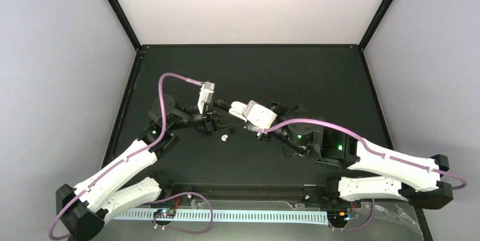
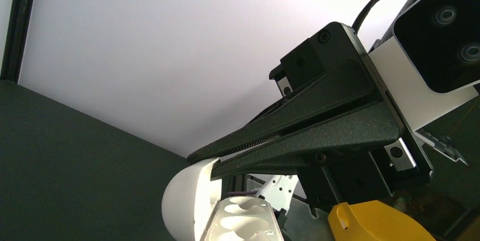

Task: Insert the wireless bluetooth earbuds into the charging case
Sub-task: Adjust the charging case.

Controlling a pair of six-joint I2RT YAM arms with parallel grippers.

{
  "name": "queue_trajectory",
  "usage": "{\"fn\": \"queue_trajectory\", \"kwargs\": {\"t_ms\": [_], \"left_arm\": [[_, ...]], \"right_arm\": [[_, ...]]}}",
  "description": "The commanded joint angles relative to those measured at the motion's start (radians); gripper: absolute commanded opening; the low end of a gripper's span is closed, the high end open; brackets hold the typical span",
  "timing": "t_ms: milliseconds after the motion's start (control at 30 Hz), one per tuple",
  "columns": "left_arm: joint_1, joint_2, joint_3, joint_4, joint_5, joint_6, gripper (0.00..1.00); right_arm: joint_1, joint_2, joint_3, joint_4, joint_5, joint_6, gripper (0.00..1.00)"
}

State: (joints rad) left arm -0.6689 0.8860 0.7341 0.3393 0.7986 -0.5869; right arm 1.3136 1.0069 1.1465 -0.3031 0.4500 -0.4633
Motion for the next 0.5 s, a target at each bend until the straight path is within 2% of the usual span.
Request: {"fn": "queue_trajectory", "kwargs": {"t_ms": [0, 100, 200, 467], "left_arm": [[0.0, -0.001, 0.01, 0.027, 0.021, 0.018, 0.08], [-0.001, -0.007, 0.006, 0.027, 0.021, 0.03, 0.03], [-0.001, -0.011, 0.002, 0.029, 0.021, 0.04, 0.01], [-0.001, -0.069, -0.029, 0.018, -0.028, 0.096, 0.02]], "right_arm": [[0.008, -0.023, -0.016, 0.027, 0.002, 0.009, 0.02], [0.008, -0.03, -0.016, 0.028, -0.003, 0.019, 0.05], [0.009, -0.033, -0.014, 0.024, -0.006, 0.03, 0.11], [0.008, -0.055, 0.04, 0.012, -0.055, 0.152, 0.42]]}}
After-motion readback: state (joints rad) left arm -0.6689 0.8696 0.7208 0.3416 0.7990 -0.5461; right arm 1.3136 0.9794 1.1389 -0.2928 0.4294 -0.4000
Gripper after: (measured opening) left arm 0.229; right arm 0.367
